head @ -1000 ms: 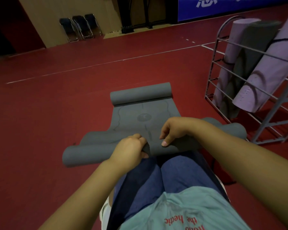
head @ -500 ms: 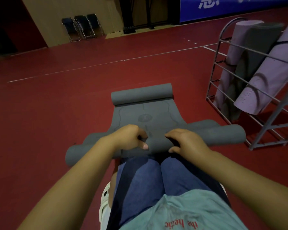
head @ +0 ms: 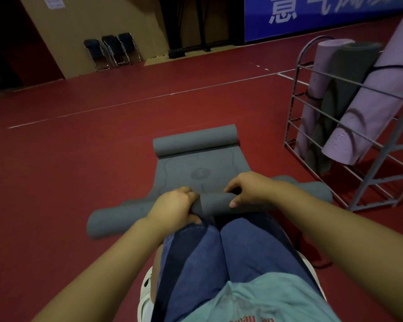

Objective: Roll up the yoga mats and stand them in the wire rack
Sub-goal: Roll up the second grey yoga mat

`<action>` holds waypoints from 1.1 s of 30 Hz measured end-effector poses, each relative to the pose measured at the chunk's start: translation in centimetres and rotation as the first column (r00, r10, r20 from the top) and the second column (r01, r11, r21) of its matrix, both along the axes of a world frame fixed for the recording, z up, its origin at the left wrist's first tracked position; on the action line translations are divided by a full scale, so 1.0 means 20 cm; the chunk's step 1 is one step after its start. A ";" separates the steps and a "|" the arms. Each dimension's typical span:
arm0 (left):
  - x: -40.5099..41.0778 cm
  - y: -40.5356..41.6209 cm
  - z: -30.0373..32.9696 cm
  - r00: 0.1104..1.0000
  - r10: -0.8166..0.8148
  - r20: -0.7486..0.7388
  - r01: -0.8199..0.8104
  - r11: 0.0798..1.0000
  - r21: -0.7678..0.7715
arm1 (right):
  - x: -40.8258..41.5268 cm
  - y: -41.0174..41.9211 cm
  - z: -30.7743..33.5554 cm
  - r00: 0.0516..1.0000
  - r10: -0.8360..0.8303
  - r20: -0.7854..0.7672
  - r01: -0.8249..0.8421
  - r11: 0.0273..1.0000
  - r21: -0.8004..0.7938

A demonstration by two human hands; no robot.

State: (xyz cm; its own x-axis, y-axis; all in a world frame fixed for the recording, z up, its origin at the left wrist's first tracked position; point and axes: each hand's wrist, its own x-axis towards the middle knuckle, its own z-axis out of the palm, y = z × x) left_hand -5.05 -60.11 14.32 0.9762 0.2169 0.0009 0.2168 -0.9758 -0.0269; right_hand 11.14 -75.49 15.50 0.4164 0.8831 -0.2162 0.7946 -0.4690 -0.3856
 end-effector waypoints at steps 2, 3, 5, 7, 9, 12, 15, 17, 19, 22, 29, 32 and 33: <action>-0.01 0.00 -0.03 1.000 0.018 0.010 -0.018 1.000 0.003 | 0.01 0.01 0.01 0.999 0.029 -0.015 -0.029 0.999 -0.031; -0.01 0.01 -0.04 0.999 0.029 0.025 -0.028 0.999 -0.029 | 0.02 0.02 0.01 0.999 0.047 -0.015 -0.048 0.998 -0.046; 0.00 0.04 -0.02 0.998 0.046 0.036 -0.041 0.992 -0.123 | 0.02 0.02 0.01 0.997 0.078 -0.014 -0.079 0.995 -0.061; 0.02 0.07 0.00 0.999 0.039 0.010 -0.036 0.983 -0.182 | 0.02 0.01 0.00 0.996 0.092 -0.001 -0.092 0.994 -0.063; 0.06 0.09 0.03 0.999 0.024 -0.033 -0.030 0.981 -0.194 | 0.02 0.01 -0.01 0.995 0.084 0.053 -0.082 0.996 -0.031; 0.10 0.12 0.05 0.997 0.006 -0.074 -0.024 0.971 -0.237 | 0.02 -0.01 -0.04 0.979 0.035 0.199 -0.059 0.992 0.114; 0.12 0.15 0.06 0.994 0.017 -0.105 -0.049 0.949 -0.311 | -0.01 -0.03 -0.10 0.954 0.021 0.300 -0.065 0.988 0.138; 0.14 0.16 0.07 0.990 0.008 -0.140 -0.051 0.950 -0.309 | -0.03 -0.03 -0.15 0.945 0.000 0.326 -0.044 0.991 0.126; 0.16 0.16 0.07 0.984 -0.007 -0.178 -0.040 0.964 -0.264 | -0.03 -0.02 -0.18 0.933 -0.021 0.358 -0.026 0.992 0.125; 0.15 0.16 0.06 0.979 -0.035 -0.201 0.001 0.986 -0.166 | -0.02 0.01 -0.18 0.908 -0.015 0.420 -0.034 0.993 0.109; 0.14 0.14 0.01 0.996 -0.053 -0.078 0.056 0.998 0.033 | -0.02 0.04 -0.23 0.870 -0.017 0.493 -0.048 0.992 0.118; 0.16 0.16 0.14 0.993 -0.091 -0.077 0.090 0.996 -0.016 | 0.03 0.04 -0.11 0.872 0.007 0.489 -0.080 0.988 0.129; 0.17 0.16 0.19 0.991 -0.106 -0.088 0.105 0.994 -0.011 | 0.05 0.04 -0.05 0.874 0.014 0.486 -0.091 0.987 0.135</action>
